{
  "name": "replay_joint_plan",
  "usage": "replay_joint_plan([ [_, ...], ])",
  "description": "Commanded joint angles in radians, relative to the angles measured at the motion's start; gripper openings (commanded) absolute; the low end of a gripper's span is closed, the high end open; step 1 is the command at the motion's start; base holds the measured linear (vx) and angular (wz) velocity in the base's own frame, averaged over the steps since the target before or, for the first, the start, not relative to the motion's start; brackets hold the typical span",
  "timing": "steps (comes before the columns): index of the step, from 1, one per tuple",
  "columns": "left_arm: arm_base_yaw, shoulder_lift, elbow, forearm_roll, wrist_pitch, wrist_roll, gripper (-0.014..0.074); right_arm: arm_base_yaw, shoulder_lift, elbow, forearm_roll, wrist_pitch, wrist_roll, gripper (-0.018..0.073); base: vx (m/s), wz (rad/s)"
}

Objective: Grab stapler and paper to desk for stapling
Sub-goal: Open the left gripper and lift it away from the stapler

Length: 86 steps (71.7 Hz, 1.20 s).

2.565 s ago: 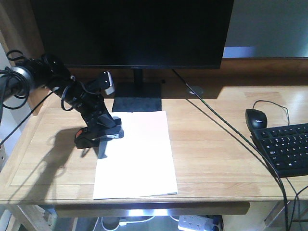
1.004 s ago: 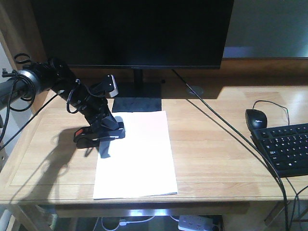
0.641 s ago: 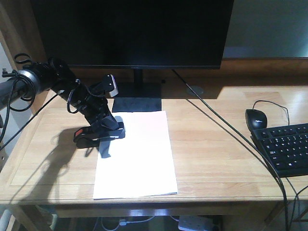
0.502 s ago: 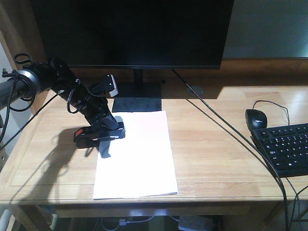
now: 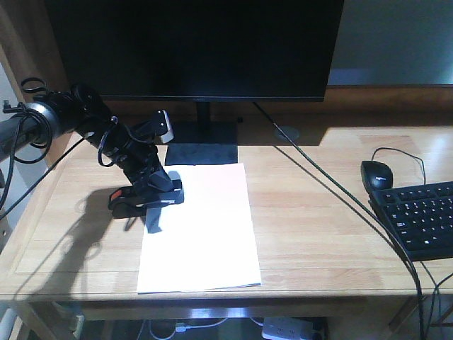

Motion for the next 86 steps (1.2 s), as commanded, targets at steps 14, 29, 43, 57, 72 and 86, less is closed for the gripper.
replay_joint_plan([
  [14, 0.000, -0.101, -0.009, 0.156, 0.047, -0.065, -0.0006, -0.007, 0.009, -0.025, -0.022, 0.004, -0.009, 0.0486, 0.00, 0.00],
  [29, 0.000, -0.209, -0.010, 0.258, -0.003, -0.285, -0.0006, -0.007, 0.009, -0.025, -0.022, 0.004, -0.009, 0.0486, 0.00, 0.00],
  [43, 0.000, -0.321, -0.010, 0.488, -0.088, -0.761, -0.0006, -0.007, 0.009, -0.025, -0.022, 0.004, -0.009, 0.0486, 0.00, 0.00],
  [57, 0.000, -0.439, -0.010, 0.606, -0.115, -1.205, -0.0006, -0.007, 0.009, -0.025, -0.022, 0.004, -0.009, 0.0486, 0.00, 0.00],
  [72, 0.000, -0.591, -0.009, 0.689, -0.167, -1.390, -0.0006, -0.007, 0.009, -0.025, -0.022, 0.004, -0.009, 0.0486, 0.00, 0.00],
  [86, 0.000, -0.743, -0.009, 0.687, -0.184, -1.464, -0.0006, -0.007, 0.009, -0.025, -0.022, 0.004, -0.009, 0.0486, 0.00, 0.00],
])
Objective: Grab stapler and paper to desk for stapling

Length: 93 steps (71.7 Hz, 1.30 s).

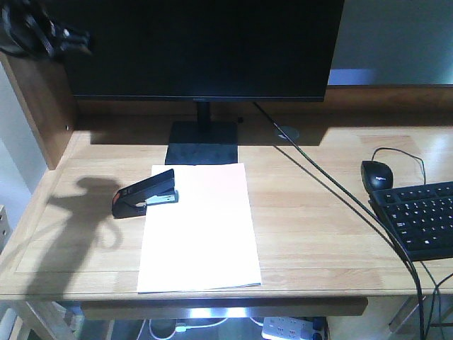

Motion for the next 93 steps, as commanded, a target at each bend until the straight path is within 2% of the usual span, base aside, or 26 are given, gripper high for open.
replay_joint_plan([
  [1, 0.000, -0.128, -0.023, 0.006, -0.065, -0.058, -0.0006, -0.007, 0.009, -0.025, -0.022, 0.003, -0.008, 0.0486, 0.00, 0.00],
  [7, 0.000, -0.205, -0.018, 0.006, -0.084, -0.091, -0.0006, -0.007, 0.009, -0.025, -0.022, 0.003, -0.008, 0.0486, 0.00, 0.00],
  [22, 0.000, -0.402, 0.084, 0.006, -0.153, -0.089, -0.0006, -0.007, 0.009, -0.025, -0.022, 0.003, -0.008, 0.0486, 0.00, 0.00],
  [36, 0.000, -0.658, 0.390, 0.007, -0.300, -0.087, -0.0006, -0.007, 0.009, -0.025, -0.022, 0.003, -0.008, 0.0486, 0.00, 0.00],
  [47, 0.000, -0.900, 0.673, 0.007, -0.451, -0.053, -0.0006, -0.007, 0.009, -0.025, -0.022, 0.003, -0.008, 0.0486, 0.00, 0.00],
  [55, 0.000, -1.068, 0.875, 0.006, -0.515, -0.036, -0.0006, -0.007, 0.009, -0.025, -0.022, 0.003, -0.008, 0.0486, 0.00, 0.00],
  [67, 0.000, -1.329, 1.136, 0.010, -0.530, -0.020, -0.0006, -0.007, 0.009, -0.025, -0.022, 0.003, -0.008, 0.0486, 0.00, 0.00],
  [74, 0.000, -1.483, 1.262, 0.009, -0.530, 0.029, -0.0006, -0.007, 0.009, -0.025, -0.022, 0.003, -0.008, 0.0486, 0.00, 0.00],
  [86, 0.000, -1.720, 1.407, 0.005, -0.528, 0.047, -0.0006, -0.007, 0.009, -0.025, -0.022, 0.003, -0.008, 0.0486, 0.00, 0.00],
  [93, 0.000, -1.761, 1.449, 0.000, -0.494, 0.047, -0.0006, -0.007, 0.010, -0.025, -0.022, 0.003, -0.008, 0.0486, 0.00, 0.00],
])
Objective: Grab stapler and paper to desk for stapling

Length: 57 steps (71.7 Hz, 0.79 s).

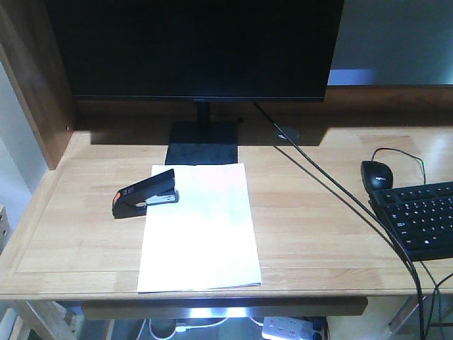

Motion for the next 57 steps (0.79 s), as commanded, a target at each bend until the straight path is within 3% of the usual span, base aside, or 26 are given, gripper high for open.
replay_joint_plan([
  [1, 0.000, -0.018, 0.011, -0.013, -0.037, 0.000, -0.0006, -0.007, 0.009, -0.028, -0.022, 0.003, -0.008, 0.0486, 0.00, 0.00],
  [10, 0.000, 0.004, 0.016, -0.059, 0.027, -0.008, -0.0006, -0.007, 0.009, -0.028, -0.022, 0.003, -0.008, 0.0486, 0.00, 0.00],
  [27, 0.000, 0.004, 0.016, -0.062, -0.137, -0.008, -0.0006, -0.007, 0.009, -0.028, -0.022, 0.005, -0.008, 0.0486, 0.00, 0.00],
  [36, 0.000, 0.004, 0.016, -0.061, -0.159, -0.008, -0.0006, -0.007, 0.009, -0.028, -0.019, 0.007, 0.000, 0.0449, 0.00, 0.00],
  [44, 0.000, 0.004, 0.016, -0.061, -0.159, -0.008, -0.0006, -0.007, 0.009, -0.028, -0.009, 0.060, 0.052, 0.0316, 0.00, 0.00],
  [54, 0.000, 0.004, 0.016, -0.061, -0.159, -0.008, -0.0006, -0.007, 0.009, -0.028, -0.011, 0.105, 0.078, 0.0000, 0.00, 0.00],
  [57, 0.000, 0.004, 0.016, -0.061, -0.159, -0.008, -0.0006, -0.007, 0.009, -0.028, -0.014, 0.100, 0.079, -0.0016, 0.00, 0.00],
])
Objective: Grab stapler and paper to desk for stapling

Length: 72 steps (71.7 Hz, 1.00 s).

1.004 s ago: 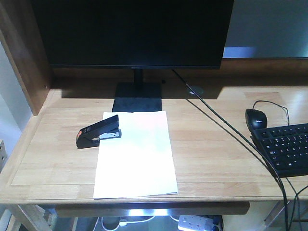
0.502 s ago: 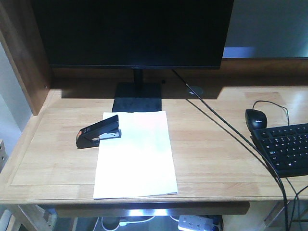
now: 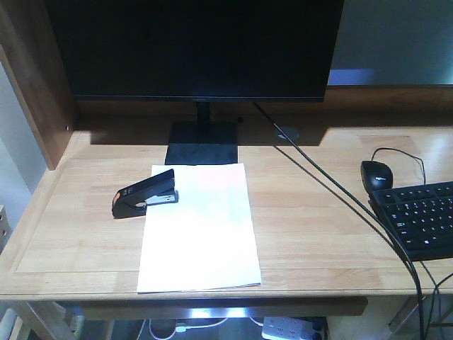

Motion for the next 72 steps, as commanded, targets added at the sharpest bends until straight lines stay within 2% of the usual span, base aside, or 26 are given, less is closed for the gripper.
replay_joint_plan([
  [1, 0.000, 0.016, -0.023, -0.008, -0.081, -0.008, -0.0006, -0.007, 0.009, -0.029, -0.021, 0.006, 0.008, -0.0015, 0.00, 0.00],
  [55, 0.001, 0.006, 0.003, 0.004, -0.085, 0.000, -0.0006, -0.007, 0.009, -0.029, -0.028, 0.010, 0.001, -0.0010, 0.00, 0.00],
  [62, 0.031, 0.005, 0.062, 0.059, -0.171, 0.000, -0.0006, -0.007, 0.009, -0.029, -0.028, 0.010, 0.001, -0.0010, 0.00, 0.00],
  [72, 0.103, 0.005, 0.199, 0.068, -0.358, 0.000, -0.0006, -0.007, 0.009, -0.029, -0.028, 0.010, 0.001, -0.0010, 0.00, 0.00],
])
